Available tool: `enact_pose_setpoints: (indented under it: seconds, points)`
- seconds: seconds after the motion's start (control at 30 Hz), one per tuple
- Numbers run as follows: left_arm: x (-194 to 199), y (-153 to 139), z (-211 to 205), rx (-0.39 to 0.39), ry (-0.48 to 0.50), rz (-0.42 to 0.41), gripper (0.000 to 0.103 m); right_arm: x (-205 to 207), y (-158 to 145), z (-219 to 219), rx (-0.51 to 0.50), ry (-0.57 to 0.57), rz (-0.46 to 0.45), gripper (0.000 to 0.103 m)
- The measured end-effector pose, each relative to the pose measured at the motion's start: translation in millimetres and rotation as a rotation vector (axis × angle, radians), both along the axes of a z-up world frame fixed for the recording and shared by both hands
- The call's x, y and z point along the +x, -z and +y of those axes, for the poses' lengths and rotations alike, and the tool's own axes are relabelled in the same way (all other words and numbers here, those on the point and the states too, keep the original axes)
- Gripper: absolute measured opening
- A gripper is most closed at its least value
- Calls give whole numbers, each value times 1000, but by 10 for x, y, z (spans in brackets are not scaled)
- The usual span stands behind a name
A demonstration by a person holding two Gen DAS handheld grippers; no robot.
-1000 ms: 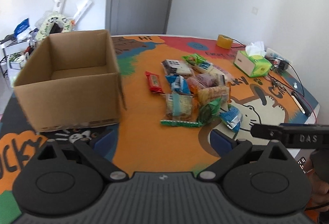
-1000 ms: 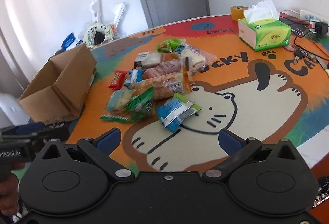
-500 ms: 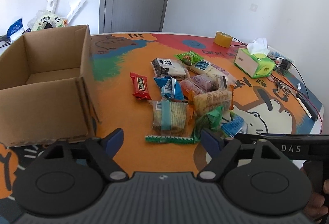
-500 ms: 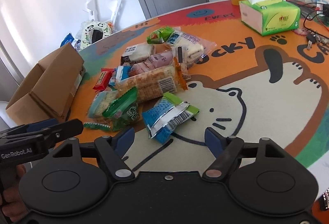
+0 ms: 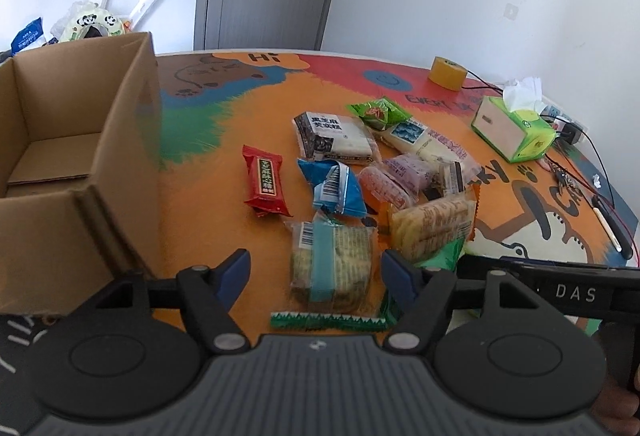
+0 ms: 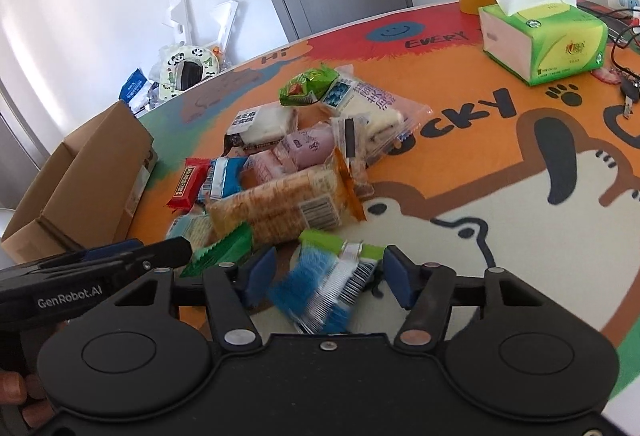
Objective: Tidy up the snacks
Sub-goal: 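Grasp the clear biscuit pack with left tool while right tool grasps blue-wrapped snack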
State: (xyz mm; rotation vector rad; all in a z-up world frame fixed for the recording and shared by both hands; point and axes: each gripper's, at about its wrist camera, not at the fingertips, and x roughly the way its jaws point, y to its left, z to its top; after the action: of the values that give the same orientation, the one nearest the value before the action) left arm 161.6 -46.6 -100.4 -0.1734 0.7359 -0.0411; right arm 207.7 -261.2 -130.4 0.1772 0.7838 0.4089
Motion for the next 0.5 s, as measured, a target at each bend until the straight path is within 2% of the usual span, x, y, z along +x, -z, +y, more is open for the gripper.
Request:
enact_pose_setpoints:
  seconds: [0.23,0.5]
  points:
    - [92,92,-49,-5,-12,20,71,17,10,23,-27,-9,-16,61]
    - [59,136,-174,81,14,3,71,-107,28,-34,-88,-5,-45,59]
